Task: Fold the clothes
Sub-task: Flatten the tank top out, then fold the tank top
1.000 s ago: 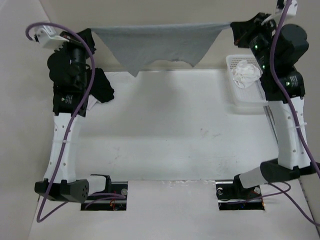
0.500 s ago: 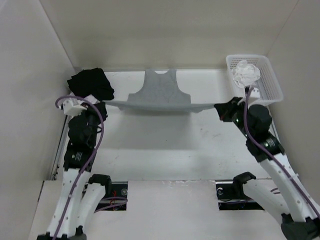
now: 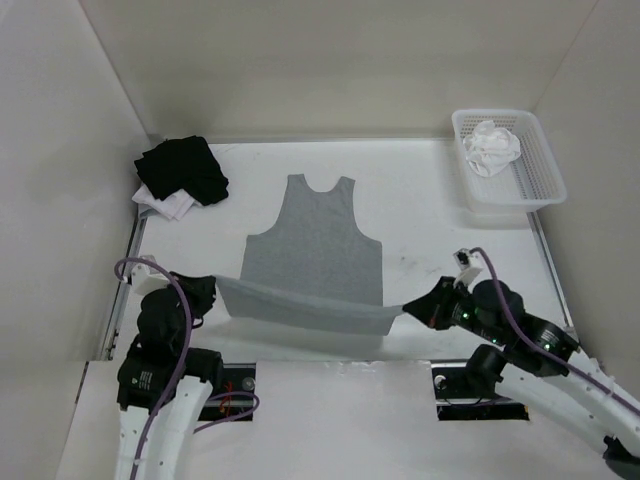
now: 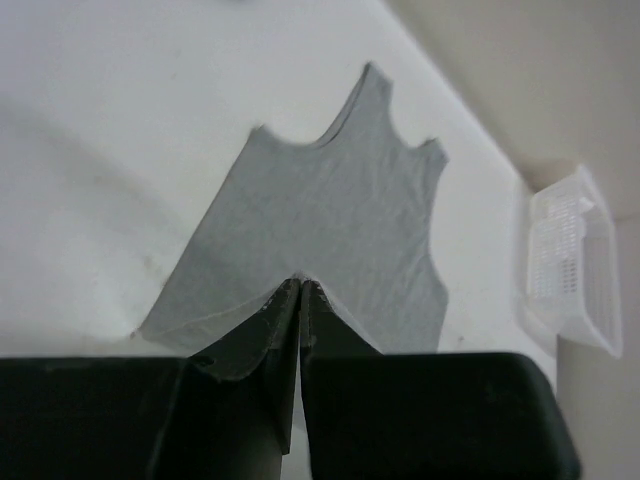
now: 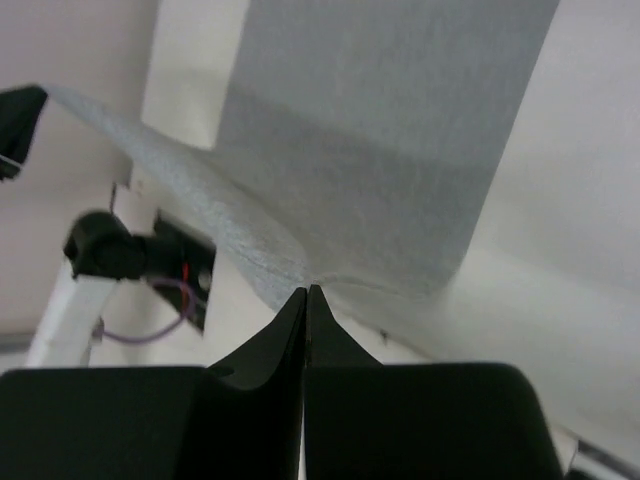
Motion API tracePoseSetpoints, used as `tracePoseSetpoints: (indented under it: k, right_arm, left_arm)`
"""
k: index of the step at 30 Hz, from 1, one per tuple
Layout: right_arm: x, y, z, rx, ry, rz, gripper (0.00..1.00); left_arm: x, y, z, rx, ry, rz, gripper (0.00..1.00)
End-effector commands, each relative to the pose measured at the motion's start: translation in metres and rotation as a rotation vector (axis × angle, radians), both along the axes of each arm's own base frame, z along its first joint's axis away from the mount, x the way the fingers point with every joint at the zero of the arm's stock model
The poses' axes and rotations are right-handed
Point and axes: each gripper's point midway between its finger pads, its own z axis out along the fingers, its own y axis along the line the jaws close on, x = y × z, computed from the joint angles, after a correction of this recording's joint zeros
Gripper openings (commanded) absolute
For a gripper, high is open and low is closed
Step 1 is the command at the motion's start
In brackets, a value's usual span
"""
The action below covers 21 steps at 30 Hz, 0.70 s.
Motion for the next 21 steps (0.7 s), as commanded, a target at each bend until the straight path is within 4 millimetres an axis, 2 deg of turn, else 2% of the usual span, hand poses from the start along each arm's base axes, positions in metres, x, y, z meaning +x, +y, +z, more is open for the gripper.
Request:
tracePoseSetpoints:
  k: [1,3,5,8,13,15,18,21]
  right_arm:
    - [-0.008,0.008,-0.031,-0.052,0.152,-0.042,0.0]
    - [-0.001,0.015,-0.045,-0.102,0.157,-0.061,0.0]
    - [0.01,0.022,-0.048,-0.135,0.135,-0.075,0.0]
    - [0.048,0.023,-0.036,-0.137,0.061,-0.141,0.0]
    - [0.131,0.008,-0.001,-0.086,-0.044,-0.248,0.0]
    - [0.162,0.003,0.01,-0.064,-0.073,-0.275,0.0]
    - [0.209,-0.007,0.018,-0.061,-0.089,-0.31,0.0]
    - [0.252,-0.014,0.021,-0.063,-0.089,-0.345,0.0]
  left_arm:
    - [-0.016,0.006,-0.028,-0.032,0.128,0.054,0.01]
    - [-0.011,0.008,-0.03,-0.022,0.158,0.065,0.01]
    - [-0.001,0.005,-0.035,-0.025,0.171,0.061,0.01]
    - [0.023,0.002,-0.034,-0.035,0.151,0.074,0.01]
    - [0.104,0.002,-0.012,-0.05,0.043,0.129,0.01]
    - [0.139,-0.004,0.0,-0.064,0.008,0.129,0.01]
    - [0.191,-0.013,0.012,-0.057,-0.019,0.13,0.01]
    - [0.234,-0.014,0.009,-0.041,-0.011,0.146,0.01]
